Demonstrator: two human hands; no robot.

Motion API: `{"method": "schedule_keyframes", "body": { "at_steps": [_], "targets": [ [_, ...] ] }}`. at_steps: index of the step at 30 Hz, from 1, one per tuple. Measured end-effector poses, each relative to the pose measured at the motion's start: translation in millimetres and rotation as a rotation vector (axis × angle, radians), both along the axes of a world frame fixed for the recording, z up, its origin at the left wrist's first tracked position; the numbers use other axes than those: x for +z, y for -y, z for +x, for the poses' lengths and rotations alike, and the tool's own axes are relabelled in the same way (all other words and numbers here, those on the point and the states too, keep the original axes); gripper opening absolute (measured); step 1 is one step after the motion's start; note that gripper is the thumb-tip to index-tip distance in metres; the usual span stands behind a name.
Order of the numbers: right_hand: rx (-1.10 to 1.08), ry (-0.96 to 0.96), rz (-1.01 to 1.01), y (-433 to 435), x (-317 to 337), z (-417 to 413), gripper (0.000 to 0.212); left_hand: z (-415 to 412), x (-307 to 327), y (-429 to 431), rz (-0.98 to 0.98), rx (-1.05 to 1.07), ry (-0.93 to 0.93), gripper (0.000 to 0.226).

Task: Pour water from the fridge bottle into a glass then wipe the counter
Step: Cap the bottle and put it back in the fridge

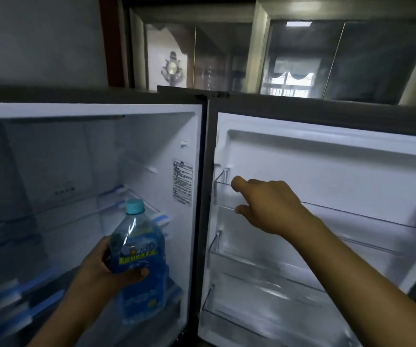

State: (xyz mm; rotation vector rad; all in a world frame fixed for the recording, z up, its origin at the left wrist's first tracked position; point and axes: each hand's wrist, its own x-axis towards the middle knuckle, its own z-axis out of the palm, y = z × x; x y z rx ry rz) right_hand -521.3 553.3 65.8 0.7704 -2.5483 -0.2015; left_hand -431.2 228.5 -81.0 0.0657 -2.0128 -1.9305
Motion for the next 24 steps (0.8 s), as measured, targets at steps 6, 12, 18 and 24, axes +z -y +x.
{"method": "schedule_keyframes", "body": {
  "at_steps": [6, 12, 18, 24],
  "targets": [
    [-0.026, 0.026, -0.046, -11.2, 3.0, -6.2, 0.037, -94.4, 10.0, 43.7, -0.006, 0.057, -0.038, 0.075],
    [-0.076, 0.088, -0.069, -18.7, 6.1, -12.7, 0.035, -173.1, 8.9, 78.3, -0.082, 0.185, -0.070, 0.047],
    [-0.053, 0.088, -0.111, -18.6, 6.5, -15.5, 0.031, -226.2, -3.2, 114.1, -0.167, 0.396, 0.056, 0.080],
    [-0.060, 0.062, -0.116, -17.8, 5.8, -15.1, 0.028, -251.9, -4.9, 131.0, -0.158, 0.368, 0.098, 0.080]
  ]
}}
